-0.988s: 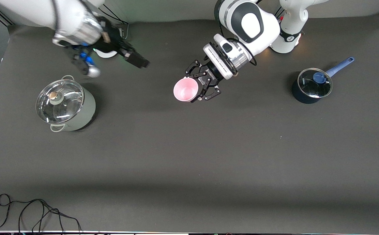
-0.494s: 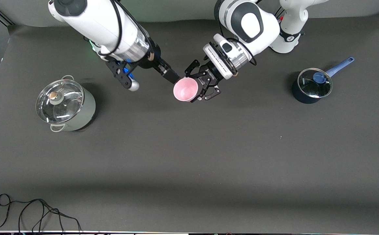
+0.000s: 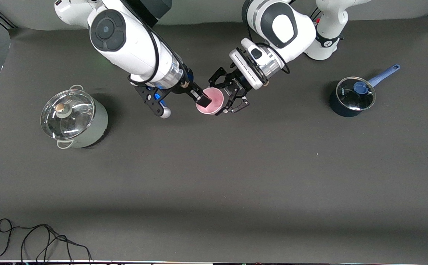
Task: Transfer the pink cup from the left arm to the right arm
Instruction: 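Reach the right gripper to the cup rim beside the left gripper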
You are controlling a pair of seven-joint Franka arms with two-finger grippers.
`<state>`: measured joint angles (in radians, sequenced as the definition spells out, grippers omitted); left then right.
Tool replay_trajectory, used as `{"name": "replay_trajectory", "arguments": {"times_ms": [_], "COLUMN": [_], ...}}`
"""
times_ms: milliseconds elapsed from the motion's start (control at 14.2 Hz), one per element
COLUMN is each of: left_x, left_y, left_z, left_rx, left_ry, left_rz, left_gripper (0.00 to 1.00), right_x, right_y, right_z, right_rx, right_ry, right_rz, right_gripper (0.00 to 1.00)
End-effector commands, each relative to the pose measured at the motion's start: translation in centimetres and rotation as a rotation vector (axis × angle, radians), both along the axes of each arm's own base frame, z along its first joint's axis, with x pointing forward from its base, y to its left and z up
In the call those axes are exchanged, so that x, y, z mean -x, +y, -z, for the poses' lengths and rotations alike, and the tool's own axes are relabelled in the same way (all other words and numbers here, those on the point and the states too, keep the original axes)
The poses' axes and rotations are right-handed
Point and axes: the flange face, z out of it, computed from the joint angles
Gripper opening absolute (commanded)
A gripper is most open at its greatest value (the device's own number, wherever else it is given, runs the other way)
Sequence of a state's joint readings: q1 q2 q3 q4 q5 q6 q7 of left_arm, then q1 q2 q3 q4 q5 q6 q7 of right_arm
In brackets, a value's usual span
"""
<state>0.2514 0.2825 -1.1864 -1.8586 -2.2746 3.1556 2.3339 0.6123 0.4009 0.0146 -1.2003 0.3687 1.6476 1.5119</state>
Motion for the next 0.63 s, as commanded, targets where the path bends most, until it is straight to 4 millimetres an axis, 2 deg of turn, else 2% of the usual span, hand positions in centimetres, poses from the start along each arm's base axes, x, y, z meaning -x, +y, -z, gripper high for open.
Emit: {"name": "replay_trajectory", "arguments": {"times_ms": [0, 423, 494, 564], "left_x": [0.3, 0.1, 0.0, 0.0], "left_y": [-0.3, -0.1, -0.1, 0.0], "left_z": [-0.6, -0.6, -0.5, -0.5], "left_rx": [0.002, 0.002, 0.003, 0.001], "left_ry": [0.008, 0.010, 0.010, 0.010], "left_rz": [-0.016, -0.019, -0.019, -0.021], "left_gripper": [0.59, 0.63, 0.71, 0.84], "right_x": [-0.3, -0.8, -0.9, -1.0], "right_y": [0.4, -0.2, -0.4, -0.6], "right_z": [-0.8, -2.3, -2.3, -2.3], "right_rx": [0.008, -0.011, -0.010, -0.011], "right_ry": [-0.023, -0.050, -0.052, -0.053], "right_rz": [0.014, 0.020, 0.021, 0.021], "right_gripper": [0.00, 0.00, 0.00, 0.00]}}
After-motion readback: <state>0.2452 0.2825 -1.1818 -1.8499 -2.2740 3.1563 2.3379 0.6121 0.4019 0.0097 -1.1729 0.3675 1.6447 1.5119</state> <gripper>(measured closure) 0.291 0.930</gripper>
